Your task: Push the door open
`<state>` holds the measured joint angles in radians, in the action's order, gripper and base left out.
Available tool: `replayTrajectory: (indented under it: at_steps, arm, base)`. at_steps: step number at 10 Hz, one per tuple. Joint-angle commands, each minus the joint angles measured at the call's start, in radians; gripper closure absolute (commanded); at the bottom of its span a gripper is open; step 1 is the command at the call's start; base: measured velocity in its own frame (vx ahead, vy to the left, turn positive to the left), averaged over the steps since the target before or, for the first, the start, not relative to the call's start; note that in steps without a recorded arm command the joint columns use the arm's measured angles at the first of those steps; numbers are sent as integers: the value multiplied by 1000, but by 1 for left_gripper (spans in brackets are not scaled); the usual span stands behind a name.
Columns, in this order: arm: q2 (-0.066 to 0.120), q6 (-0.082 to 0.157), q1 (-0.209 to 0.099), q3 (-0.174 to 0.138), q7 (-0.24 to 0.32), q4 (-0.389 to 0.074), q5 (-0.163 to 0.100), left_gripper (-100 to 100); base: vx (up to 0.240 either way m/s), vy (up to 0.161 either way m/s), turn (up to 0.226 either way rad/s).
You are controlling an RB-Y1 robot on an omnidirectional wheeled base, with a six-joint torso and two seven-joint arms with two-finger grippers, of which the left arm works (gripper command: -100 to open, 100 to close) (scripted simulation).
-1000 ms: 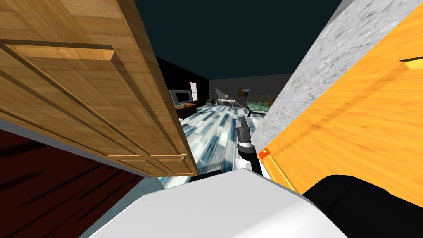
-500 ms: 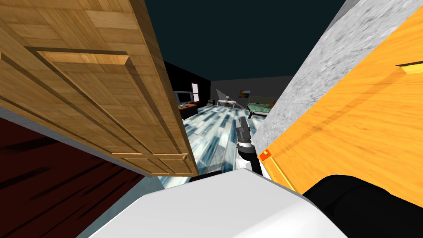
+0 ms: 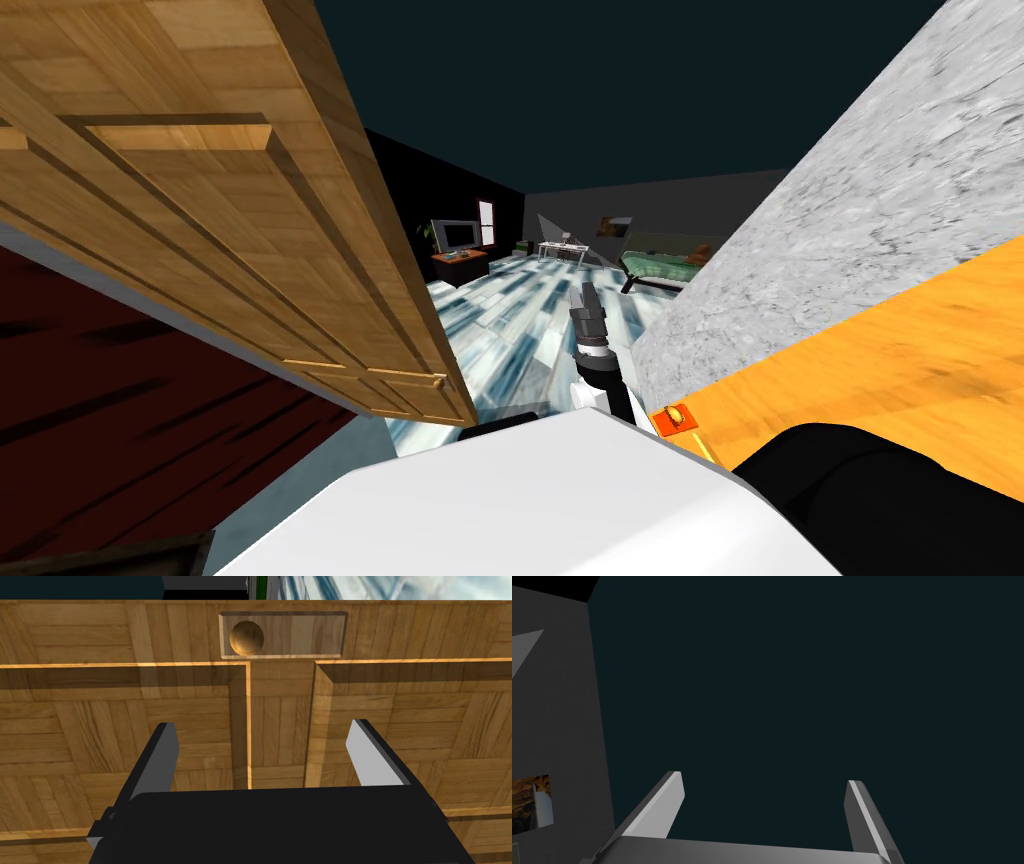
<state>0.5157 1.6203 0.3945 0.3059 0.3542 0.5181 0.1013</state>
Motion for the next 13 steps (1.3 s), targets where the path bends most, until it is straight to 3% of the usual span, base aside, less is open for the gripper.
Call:
replayTrajectory:
  at_steps: [1, 3, 4, 13]
  arm:
    - [-5, -15, 28, -25, 2, 27, -25, -100]
    - [-12, -10, 48, -51, 5, 33, -52, -100]
    - [-8, -15, 43, -44, 5, 34, -44, -100]
    - [13, -78, 5, -74, 48, 45, -71, -100]
  base:
    - [90, -159, 239]
    - [108, -162, 239]
    - [41, -65, 39]
    - [172, -98, -48]
